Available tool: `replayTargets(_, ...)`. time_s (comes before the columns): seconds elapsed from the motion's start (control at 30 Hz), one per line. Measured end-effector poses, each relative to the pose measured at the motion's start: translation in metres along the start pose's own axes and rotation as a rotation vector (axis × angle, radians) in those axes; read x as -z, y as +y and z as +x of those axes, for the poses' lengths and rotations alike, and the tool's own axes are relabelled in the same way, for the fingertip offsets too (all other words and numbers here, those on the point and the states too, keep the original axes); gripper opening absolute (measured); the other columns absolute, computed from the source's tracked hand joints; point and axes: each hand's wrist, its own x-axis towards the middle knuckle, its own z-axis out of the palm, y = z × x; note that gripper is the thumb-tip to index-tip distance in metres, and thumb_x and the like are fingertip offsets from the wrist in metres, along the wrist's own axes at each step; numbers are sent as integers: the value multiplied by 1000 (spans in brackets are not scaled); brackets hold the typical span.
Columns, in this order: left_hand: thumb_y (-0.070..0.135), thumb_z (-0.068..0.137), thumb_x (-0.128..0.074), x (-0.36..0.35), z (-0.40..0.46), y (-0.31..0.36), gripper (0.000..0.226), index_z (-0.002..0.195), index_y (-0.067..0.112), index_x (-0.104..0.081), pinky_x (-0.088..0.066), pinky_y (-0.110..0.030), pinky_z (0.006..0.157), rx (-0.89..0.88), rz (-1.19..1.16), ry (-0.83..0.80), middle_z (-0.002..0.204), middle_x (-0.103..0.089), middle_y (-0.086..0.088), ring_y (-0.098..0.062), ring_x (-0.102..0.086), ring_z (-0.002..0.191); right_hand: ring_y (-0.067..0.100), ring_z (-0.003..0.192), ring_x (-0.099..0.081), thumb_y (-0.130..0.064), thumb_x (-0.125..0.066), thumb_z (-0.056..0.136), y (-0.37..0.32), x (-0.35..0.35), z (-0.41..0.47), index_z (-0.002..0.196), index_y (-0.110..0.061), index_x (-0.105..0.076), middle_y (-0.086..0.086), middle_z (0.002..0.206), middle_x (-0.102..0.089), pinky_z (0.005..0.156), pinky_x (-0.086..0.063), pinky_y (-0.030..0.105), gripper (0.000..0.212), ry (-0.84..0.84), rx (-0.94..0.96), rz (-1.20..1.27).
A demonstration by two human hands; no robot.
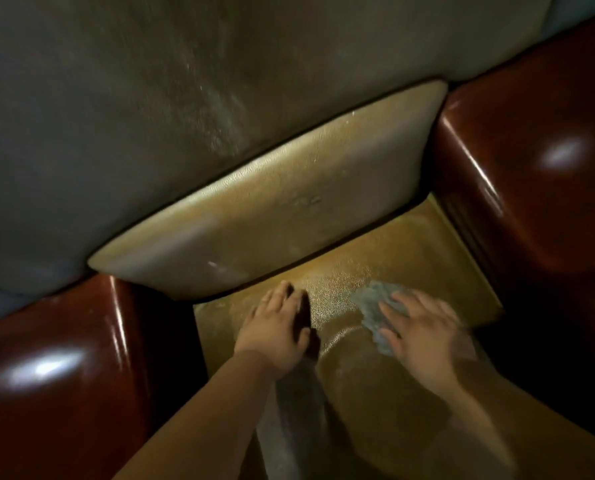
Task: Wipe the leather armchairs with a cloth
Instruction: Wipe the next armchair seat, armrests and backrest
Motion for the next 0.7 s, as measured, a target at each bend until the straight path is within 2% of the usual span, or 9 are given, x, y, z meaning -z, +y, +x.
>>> replayTargets(0.1,64,95,-40,14,15,28,80,164,47,-4,-14,-52,130,9,-27,-97,177,3,11,-25,-5,163,30,159,-12,-52,-20,102,-18,-12,-5,159,-25,-34,7,167,-29,124,-27,48,65,-119,-112,69)
replayTargets(0.17,62,98,-39,9,19,40,81,163,50,8,-7,-55,130,21,-29,-166,175,16,13,-25,8,163,28,158,15,-47,-15,102,-38,-32,-12,162,-31,-5,2,174,-2,128,-3,48,63,-146,-2,128)
replayTargets(0.2,61,99,-38,2,16,42,81,160,54,16,-3,-57,129,31,-33,-179,172,24,14,-25,16,162,26,157,20,-41,-23,104,-42,-37,-13,161,-34,-2,-1,174,1,127,7,45,61,-155,74,151)
replayTargets(0.23,60,101,-37,-6,11,43,81,154,60,24,0,-58,129,44,-44,-175,169,31,16,-24,23,160,24,157,18,-35,-37,104,-42,-38,-13,161,-36,-6,-4,174,-1,126,9,44,65,-163,133,159)
replayTargets(0.33,68,100,-27,-28,-5,31,75,140,70,36,5,-59,128,59,-39,-114,159,45,27,-19,35,155,24,156,-24,-42,-67,92,-26,-22,-7,154,-42,-43,-5,167,-35,123,-18,42,66,-126,237,124)
replayTargets(0.47,82,93,-19,-40,2,12,78,149,63,33,7,-62,126,-15,64,-58,161,44,24,-19,37,155,20,142,-51,-60,-59,86,-17,-12,-2,139,-45,-62,-7,154,-53,113,-25,37,54,-66,249,116)
replayTargets(0.53,83,92,-18,-41,8,11,82,159,56,22,1,-58,128,-38,138,-49,172,28,13,-28,23,161,18,134,-58,-55,-75,79,-25,-20,-1,131,-42,-69,-8,146,-61,112,-37,35,54,-10,232,137)
replayTargets(0.6,75,94,-24,-22,18,19,79,165,45,-7,-16,-51,129,-82,241,-68,176,-6,-2,-37,-10,160,19,127,-64,-40,-88,70,-36,-25,2,125,-37,-74,-8,138,-66,103,-51,37,57,30,161,156)
replayTargets(0.7,55,97,-46,34,23,33,57,145,26,-55,-36,-45,121,-426,343,110,146,-50,-5,-33,-51,137,15,112,-69,-19,-79,86,-52,-17,15,125,-34,-71,-6,124,-72,90,-57,32,42,234,-86,433)
